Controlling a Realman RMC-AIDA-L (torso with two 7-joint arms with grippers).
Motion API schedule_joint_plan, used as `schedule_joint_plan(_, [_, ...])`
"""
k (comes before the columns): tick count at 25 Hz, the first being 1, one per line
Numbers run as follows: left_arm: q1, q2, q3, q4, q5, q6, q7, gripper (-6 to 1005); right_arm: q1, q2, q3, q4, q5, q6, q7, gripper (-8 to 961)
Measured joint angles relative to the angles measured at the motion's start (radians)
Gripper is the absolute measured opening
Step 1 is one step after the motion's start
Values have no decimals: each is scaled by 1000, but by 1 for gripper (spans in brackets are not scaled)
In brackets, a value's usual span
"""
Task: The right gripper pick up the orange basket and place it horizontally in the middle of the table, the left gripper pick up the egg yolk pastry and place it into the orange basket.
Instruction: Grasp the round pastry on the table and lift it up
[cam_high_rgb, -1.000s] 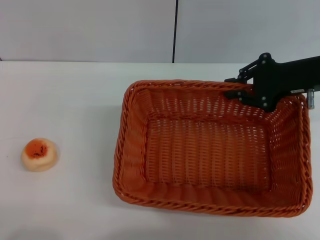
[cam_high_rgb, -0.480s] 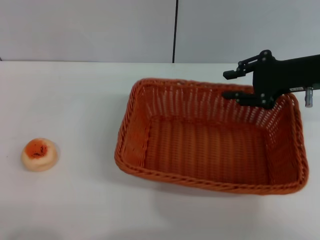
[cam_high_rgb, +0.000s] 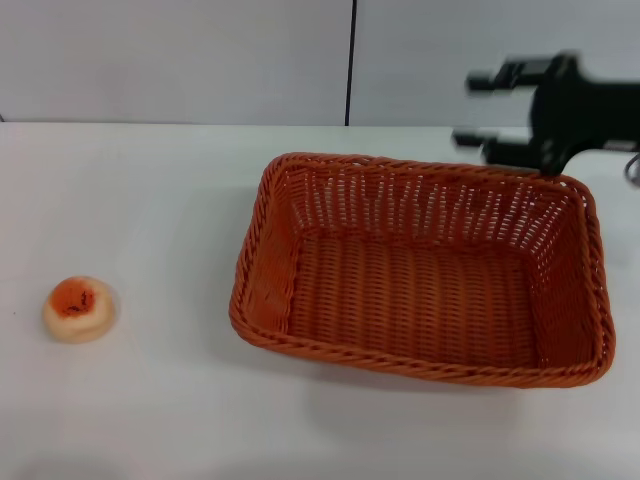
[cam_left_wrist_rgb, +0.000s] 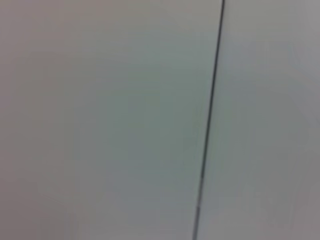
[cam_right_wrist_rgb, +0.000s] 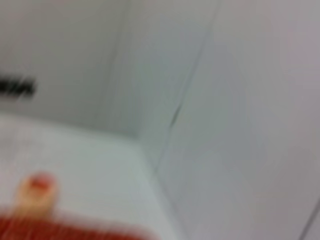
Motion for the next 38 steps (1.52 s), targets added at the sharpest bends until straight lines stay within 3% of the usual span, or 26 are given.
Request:
schedule_joint_plan(3, [-8,4,62,64,0,12,-90,780,-88,15,0,-15,219,-11,-6,569])
schedule_joint_plan(4, [-18,4,93,110,0,18,-150,780,-88,15,0,-15,219,-11,-6,569])
schedule_joint_plan(5, [-33,4,145,176,0,28,-229,780,-144,26,0,-3,356,-14,-18,569])
schedule_joint_plan(6, [-33,4,145,176,0,28,-229,780,-144,26,0,-3,356,-14,-18,569])
schedule_joint_plan(7, [-53,4,230,258,0,46,-307,780,-190,34,0,34,460,-18,-47,569])
schedule_joint_plan(8, [-59,4,249,280,0,49,-322,780,-190,34,0,34,460,-18,-47,569])
schedule_joint_plan(13, [-78,3,326,376,0,55,-406,779,-289,36,0,267,753,-114,-201,569])
schedule_joint_plan(19, [-83,4,459,482,0,57,-502,778,-332,36,0,459,902,-203,-338,570])
schedule_joint_plan(20, [-83,4,592,558,0,58,-584,778,-345,36,3,496,923,-215,-361,570])
schedule_joint_plan(21, [-83,4,592,558,0,58,-584,778,-345,36,3,496,923,-215,-361,570])
schedule_joint_plan(22, [-85,4,653,586,0,58,-619,778,-352,36,7,507,926,-218,-366,570])
schedule_joint_plan(29, [-109,-3,732,585,5,45,-630,777,-362,34,28,541,929,-221,-369,570])
schedule_joint_plan(33, [-152,-7,751,478,51,-54,-541,777,-363,35,28,542,927,-224,-370,570])
schedule_joint_plan(38, [-164,-7,752,429,54,-107,-485,776,-363,35,28,542,926,-235,-370,570])
